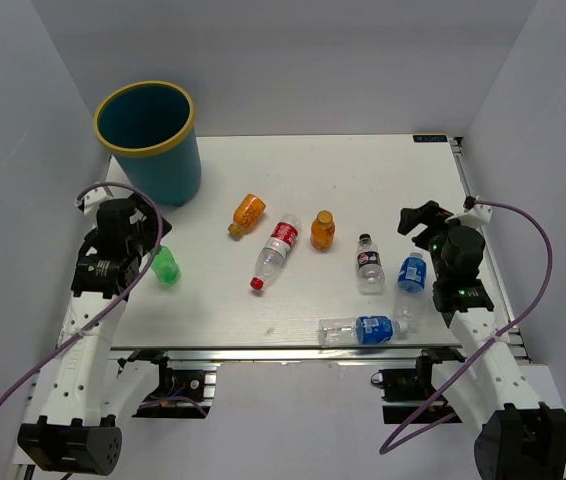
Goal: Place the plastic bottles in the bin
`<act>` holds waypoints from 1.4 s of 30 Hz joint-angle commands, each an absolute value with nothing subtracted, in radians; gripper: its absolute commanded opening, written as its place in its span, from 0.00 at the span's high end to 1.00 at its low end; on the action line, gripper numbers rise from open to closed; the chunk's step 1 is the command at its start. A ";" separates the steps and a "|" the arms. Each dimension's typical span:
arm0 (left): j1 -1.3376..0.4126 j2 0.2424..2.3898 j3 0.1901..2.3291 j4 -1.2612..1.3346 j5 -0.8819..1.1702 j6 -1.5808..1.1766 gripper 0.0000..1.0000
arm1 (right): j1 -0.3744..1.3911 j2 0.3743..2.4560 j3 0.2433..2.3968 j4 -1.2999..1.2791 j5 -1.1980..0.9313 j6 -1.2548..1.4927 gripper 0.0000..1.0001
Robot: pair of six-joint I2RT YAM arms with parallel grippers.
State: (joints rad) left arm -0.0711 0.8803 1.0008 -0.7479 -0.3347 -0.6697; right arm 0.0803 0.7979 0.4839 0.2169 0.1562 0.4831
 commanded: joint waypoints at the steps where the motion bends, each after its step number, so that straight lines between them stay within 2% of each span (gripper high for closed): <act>1: -0.066 0.879 0.968 -0.879 -0.413 -0.660 0.02 | 0.078 0.776 0.514 0.256 0.068 0.436 0.11; 7: -0.067 0.908 0.870 -0.773 -0.301 -0.641 0.02 | 0.078 0.813 0.511 0.292 -0.066 0.405 0.11; 11: -0.067 0.934 0.839 -0.733 -0.347 -0.666 0.02 | 0.080 0.879 0.575 0.203 0.009 0.402 0.11; 16: -0.067 0.992 0.859 -0.811 -0.474 -0.738 0.02 | 0.080 0.887 0.560 0.244 0.009 0.426 0.11; 28: -0.067 1.092 0.815 -0.669 -0.411 -0.753 0.02 | 0.078 0.862 0.531 0.278 0.100 0.468 0.11; 36: -0.071 1.164 0.779 -0.621 -0.453 -0.787 0.02 | 0.080 0.862 0.526 0.275 0.067 0.474 0.11; 39: -0.071 1.167 0.778 -0.607 -0.448 -0.788 0.08 | 0.078 0.862 0.525 0.275 0.064 0.477 0.11; 42: -0.071 1.158 0.785 -0.612 -0.453 -0.790 0.19 | 0.080 0.862 0.523 0.282 0.049 0.483 0.11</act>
